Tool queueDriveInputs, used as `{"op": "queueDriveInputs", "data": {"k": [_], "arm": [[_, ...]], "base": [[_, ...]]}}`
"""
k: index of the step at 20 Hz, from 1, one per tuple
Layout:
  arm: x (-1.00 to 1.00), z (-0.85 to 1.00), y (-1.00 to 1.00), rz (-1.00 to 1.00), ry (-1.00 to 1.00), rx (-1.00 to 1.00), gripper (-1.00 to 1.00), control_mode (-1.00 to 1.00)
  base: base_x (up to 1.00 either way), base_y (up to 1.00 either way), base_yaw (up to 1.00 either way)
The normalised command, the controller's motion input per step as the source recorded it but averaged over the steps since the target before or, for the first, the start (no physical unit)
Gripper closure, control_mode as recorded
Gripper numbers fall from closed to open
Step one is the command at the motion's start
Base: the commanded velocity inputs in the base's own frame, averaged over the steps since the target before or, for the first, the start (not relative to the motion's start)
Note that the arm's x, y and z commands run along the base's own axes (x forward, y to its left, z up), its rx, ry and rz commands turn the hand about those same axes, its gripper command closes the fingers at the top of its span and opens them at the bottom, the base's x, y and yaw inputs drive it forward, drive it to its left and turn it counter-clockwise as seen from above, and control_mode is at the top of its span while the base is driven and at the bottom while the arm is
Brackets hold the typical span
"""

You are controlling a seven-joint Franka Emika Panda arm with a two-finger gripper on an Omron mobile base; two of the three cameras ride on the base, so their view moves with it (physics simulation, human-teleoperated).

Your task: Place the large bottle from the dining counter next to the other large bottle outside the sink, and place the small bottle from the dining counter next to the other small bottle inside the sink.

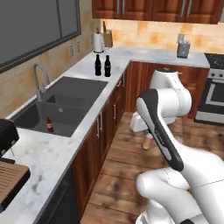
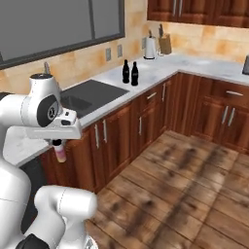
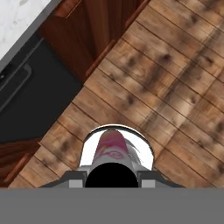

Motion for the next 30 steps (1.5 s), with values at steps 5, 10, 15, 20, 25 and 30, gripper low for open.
{"op": "queueDriveInputs", "data": {"k": [5, 10, 15, 20, 25, 30], "arm": [[0.00, 0.00, 0.00, 0.00, 0.00, 0.00, 1.00, 1.00], [0.00, 0.00, 0.00, 0.00, 0.00, 0.00, 1.00, 1.00], [0.00, 0.00, 0.00, 0.00, 0.00, 0.00, 1.00, 1.00], [0.00, 0.00, 0.00, 0.00, 0.00, 0.00, 1.00, 1.00], [0.00, 0.00, 0.00, 0.00, 0.00, 0.00, 1.00, 1.00], [0.00, 0.00, 0.00, 0.00, 0.00, 0.00, 1.00, 1.00]], "base": [[0.87, 0.27, 0.26], [0.87, 0.11, 0.31], [0.64, 0.00, 0.41], [0.31, 0.00, 0.46], [0.33, -0.01, 0.48], [0.26, -0.12, 0.43]]}}
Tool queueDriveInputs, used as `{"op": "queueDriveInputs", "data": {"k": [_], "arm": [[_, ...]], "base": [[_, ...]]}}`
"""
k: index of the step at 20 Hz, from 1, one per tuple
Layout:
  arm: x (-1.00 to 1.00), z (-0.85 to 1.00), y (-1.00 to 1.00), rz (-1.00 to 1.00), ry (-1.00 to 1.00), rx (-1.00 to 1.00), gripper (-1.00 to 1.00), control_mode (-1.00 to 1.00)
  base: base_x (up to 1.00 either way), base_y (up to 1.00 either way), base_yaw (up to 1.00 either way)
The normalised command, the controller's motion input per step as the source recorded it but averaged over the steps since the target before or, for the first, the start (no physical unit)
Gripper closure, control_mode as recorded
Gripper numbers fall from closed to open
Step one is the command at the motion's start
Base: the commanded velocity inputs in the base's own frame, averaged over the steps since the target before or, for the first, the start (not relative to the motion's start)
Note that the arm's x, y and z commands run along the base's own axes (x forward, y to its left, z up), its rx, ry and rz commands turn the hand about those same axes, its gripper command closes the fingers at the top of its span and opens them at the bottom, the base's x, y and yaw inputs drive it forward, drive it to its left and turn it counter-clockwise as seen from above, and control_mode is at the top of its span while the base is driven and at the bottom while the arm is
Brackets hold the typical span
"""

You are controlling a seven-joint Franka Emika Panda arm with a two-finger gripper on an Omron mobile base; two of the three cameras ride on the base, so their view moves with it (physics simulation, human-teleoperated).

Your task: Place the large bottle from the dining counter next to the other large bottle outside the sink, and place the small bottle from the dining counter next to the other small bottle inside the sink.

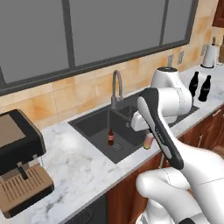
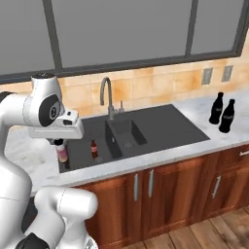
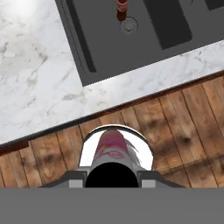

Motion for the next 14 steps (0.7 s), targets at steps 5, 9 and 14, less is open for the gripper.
{"op": "queueDriveInputs", "data": {"k": [5, 9, 14], "arm": [[0.00, 0.00, 0.00, 0.00, 0.00, 0.00, 1.00, 1.00], [0.00, 0.00, 0.00, 0.00, 0.00, 0.00, 1.00, 1.00], [0.00, 0.00, 0.00, 0.00, 0.00, 0.00, 1.00, 1.00]], "base": [[0.31, -0.27, 0.36], [0.31, -0.37, 0.31], [0.17, -0.51, 0.20]]}}
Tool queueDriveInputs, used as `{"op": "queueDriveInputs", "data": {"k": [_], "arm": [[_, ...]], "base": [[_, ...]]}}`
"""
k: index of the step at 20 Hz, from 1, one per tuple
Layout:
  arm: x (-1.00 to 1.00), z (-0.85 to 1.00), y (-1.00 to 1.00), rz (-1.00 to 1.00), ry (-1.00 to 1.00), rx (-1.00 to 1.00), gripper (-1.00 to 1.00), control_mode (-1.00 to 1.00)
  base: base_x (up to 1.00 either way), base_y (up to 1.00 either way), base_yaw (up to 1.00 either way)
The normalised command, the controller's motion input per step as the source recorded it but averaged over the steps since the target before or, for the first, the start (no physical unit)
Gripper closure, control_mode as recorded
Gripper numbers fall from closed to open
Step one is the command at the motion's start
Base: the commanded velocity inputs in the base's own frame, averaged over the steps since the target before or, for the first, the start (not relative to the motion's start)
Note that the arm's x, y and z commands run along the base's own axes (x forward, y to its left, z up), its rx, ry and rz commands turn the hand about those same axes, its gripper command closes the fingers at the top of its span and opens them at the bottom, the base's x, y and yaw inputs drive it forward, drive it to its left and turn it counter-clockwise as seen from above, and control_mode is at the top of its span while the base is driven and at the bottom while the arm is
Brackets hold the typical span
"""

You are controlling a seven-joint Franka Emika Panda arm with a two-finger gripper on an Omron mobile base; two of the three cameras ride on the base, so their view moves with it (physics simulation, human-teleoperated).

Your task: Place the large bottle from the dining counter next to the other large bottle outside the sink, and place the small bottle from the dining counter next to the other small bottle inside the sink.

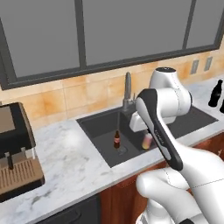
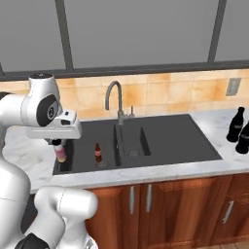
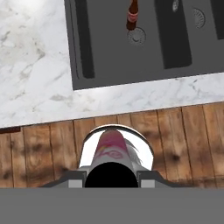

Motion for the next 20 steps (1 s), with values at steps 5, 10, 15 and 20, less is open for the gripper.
{"op": "queueDriveInputs", "data": {"k": [5, 10, 15, 20], "arm": [[0.00, 0.00, 0.00, 0.00, 0.00, 0.00, 1.00, 1.00], [0.00, 0.00, 0.00, 0.00, 0.00, 0.00, 1.00, 1.00], [0.00, 0.00, 0.00, 0.00, 0.00, 0.00, 1.00, 1.00], [0.00, 0.00, 0.00, 0.00, 0.00, 0.00, 1.00, 1.00]], "base": [[0.27, -0.35, 0.07], [0.42, 0.00, 0.17], [0.73, 0.00, 0.28], [0.92, 0.00, 0.22]]}}
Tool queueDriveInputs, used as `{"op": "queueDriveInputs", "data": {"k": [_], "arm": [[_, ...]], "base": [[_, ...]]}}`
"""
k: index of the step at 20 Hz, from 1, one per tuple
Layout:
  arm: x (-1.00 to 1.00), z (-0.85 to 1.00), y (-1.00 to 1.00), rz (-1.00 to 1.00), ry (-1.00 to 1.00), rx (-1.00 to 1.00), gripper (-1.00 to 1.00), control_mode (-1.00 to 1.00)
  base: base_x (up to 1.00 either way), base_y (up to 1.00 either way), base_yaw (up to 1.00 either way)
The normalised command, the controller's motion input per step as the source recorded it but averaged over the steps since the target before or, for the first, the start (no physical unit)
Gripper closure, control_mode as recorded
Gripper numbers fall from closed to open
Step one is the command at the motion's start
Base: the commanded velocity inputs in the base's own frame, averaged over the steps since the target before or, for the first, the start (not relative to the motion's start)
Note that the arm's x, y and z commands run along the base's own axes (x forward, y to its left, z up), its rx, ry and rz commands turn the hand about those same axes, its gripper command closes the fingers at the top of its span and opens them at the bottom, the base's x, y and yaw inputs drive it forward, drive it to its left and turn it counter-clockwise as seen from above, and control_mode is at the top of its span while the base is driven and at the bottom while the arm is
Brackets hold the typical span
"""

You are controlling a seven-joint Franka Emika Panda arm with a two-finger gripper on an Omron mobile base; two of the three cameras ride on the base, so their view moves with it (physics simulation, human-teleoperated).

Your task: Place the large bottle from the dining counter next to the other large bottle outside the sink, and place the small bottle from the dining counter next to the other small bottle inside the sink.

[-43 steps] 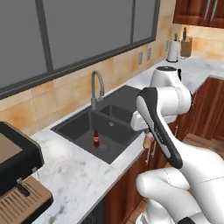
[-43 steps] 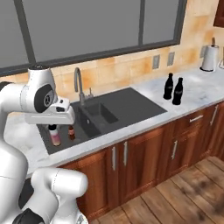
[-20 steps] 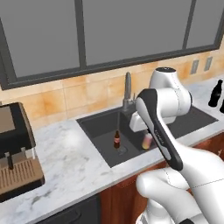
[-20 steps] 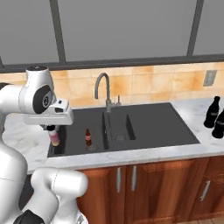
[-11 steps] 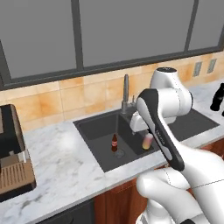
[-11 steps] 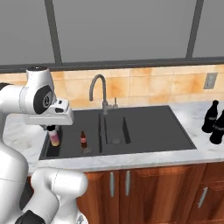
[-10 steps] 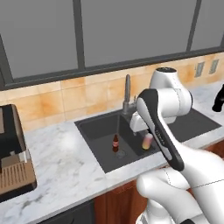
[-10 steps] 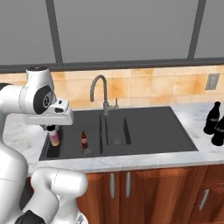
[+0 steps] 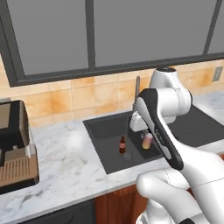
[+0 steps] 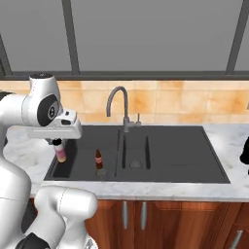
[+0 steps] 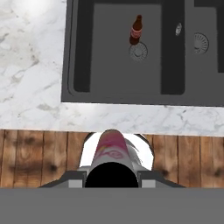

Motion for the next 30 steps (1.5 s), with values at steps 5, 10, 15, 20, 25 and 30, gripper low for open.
{"op": "queueDriveInputs", "data": {"k": [5, 10, 15, 20, 25, 30], "arm": [[0.00, 0.00, 0.00, 0.00, 0.00, 0.00, 1.00, 1.00], [0.00, 0.00, 0.00, 0.00, 0.00, 0.00, 1.00, 1.00], [0.00, 0.00, 0.00, 0.00, 0.00, 0.00, 1.00, 1.00], [0.00, 0.00, 0.00, 0.00, 0.00, 0.00, 1.00, 1.00], [0.30, 0.00, 0.12, 0.00, 0.03, 0.00, 1.00, -1.00], [0.51, 0.00, 0.16, 0.00, 0.02, 0.00, 1.00, -1.00]], "base": [[1.00, 0.00, 0.05], [0.62, 0.00, 0.02], [0.00, 0.00, 0.00], [0.00, 0.00, 0.00], [0.00, 0.00, 0.00], [0.00, 0.00, 0.00]]}}
